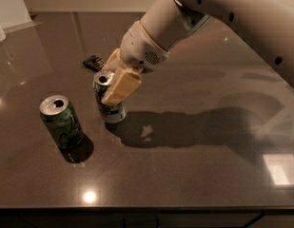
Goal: Move 7up can near green can
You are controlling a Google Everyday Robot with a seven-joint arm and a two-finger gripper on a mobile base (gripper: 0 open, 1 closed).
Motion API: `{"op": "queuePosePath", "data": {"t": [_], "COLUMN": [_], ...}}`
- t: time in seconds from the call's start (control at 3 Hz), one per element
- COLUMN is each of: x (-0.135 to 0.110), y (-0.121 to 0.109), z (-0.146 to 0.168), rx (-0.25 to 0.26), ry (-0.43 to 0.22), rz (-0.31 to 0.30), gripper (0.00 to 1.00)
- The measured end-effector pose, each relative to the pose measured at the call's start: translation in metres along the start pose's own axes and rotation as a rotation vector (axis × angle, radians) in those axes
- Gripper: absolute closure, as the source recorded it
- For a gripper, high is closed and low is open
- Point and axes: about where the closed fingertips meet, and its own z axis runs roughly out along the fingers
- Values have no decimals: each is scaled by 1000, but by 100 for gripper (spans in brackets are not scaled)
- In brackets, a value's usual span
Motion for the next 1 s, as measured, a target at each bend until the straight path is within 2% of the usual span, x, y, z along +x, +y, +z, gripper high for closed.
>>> {"op": "queuePosePath", "data": {"t": [0.33, 1.0], "x": [-5, 2], "y": [5, 10], "z": [9, 19], "rx": [-14, -1], "ry": [13, 35], "rz": [-9, -7], "gripper": [83, 36]}}
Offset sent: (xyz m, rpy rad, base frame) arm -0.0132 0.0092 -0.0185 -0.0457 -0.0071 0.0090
